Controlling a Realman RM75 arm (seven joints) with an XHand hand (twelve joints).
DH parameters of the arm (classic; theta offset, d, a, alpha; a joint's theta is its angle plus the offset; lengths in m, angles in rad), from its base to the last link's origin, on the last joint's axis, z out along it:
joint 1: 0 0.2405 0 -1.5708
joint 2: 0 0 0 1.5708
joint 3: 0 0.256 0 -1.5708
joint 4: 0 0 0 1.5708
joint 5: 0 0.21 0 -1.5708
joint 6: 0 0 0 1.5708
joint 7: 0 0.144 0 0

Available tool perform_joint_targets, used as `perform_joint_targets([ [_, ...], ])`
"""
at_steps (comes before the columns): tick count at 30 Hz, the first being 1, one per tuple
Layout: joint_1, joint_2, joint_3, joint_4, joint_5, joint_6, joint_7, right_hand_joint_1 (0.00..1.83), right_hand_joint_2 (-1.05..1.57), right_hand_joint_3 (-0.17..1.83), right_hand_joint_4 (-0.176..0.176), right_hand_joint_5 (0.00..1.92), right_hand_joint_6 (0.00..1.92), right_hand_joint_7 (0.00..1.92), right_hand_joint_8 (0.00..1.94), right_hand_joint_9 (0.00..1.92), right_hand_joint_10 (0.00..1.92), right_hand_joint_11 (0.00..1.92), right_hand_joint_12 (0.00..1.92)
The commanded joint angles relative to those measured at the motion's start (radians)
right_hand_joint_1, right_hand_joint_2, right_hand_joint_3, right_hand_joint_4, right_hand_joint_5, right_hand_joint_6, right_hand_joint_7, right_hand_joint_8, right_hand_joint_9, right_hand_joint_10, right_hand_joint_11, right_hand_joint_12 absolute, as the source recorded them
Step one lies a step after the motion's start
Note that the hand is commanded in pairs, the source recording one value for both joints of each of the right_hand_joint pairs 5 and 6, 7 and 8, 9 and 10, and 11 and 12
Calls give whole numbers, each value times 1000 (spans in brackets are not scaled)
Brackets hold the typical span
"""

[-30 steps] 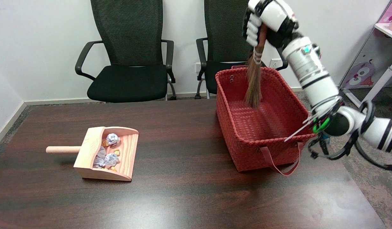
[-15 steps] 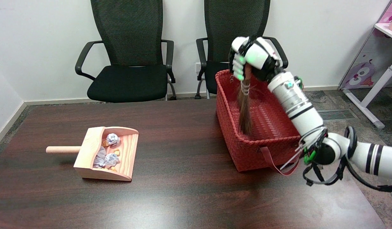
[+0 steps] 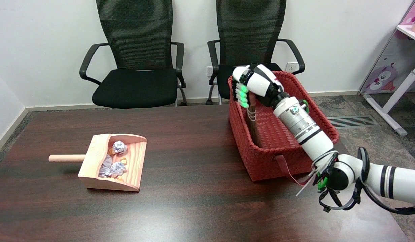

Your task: Place the broom in the basket.

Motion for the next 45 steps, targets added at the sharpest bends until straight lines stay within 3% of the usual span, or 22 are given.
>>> perform_joint_targets([
  [1,-3,-36,-7,36,-90,69,18,702,1129,1604,33,1920,1920,1920,1920,1920,1920,1920,1920],
  [7,3,-37,-7,36,-91,83,18,705,1081,1575,51,1920,1920,1920,1920,1920,1920,1920,1920],
  [9,6,-37,-7,36,-91,84,18,714,1022,1577,46,1681,1681,1681,1681,1866,1866,1920,1920],
  [11,9,-37,-7,34,-91,84,18,714,953,1560,60,1411,1411,1411,1411,1606,1606,1920,1920],
  [12,11,-37,-7,34,-91,84,18,718,932,1539,124,1327,1327,1327,1327,1526,1526,1874,1874],
  [13,12,-37,-7,34,-91,84,18,718,903,1513,104,1207,1207,1207,1207,1396,1396,1784,1784],
  [14,14,-37,-7,34,-91,84,18,713,883,1487,8,1116,1116,1116,1116,1236,1236,1675,1675],
  [15,14,-37,-6,34,-91,84,18,711,877,1465,-22,1077,1077,1077,1077,1119,1119,1593,1593],
  [16,14,-37,-5,34,-91,84,18,709,857,1442,-114,1039,1039,1039,1039,1003,1003,1481,1481],
  [17,15,-37,-4,34,-91,85,18,706,845,1422,-176,1001,1001,1001,1001,909,909,1393,1393],
  [21,19,-36,12,34,-91,101,18,705,840,1324,-176,878,878,878,878,694,694,1085,1085],
  [28,6,-31,59,11,-93,52,12,712,841,1223,-176,784,784,784,784,632,632,957,957],
  [36,-84,-19,225,-48,-91,-88,17,719,867,1165,-176,681,681,681,681,560,560,817,817],
  [39,-134,12,293,-113,-91,-118,10,729,885,1132,-176,664,664,664,664,552,552,802,802],
  [45,-285,155,441,-271,-91,-171,10,731,969,1072,-176,656,656,656,656,548,548,787,787],
])
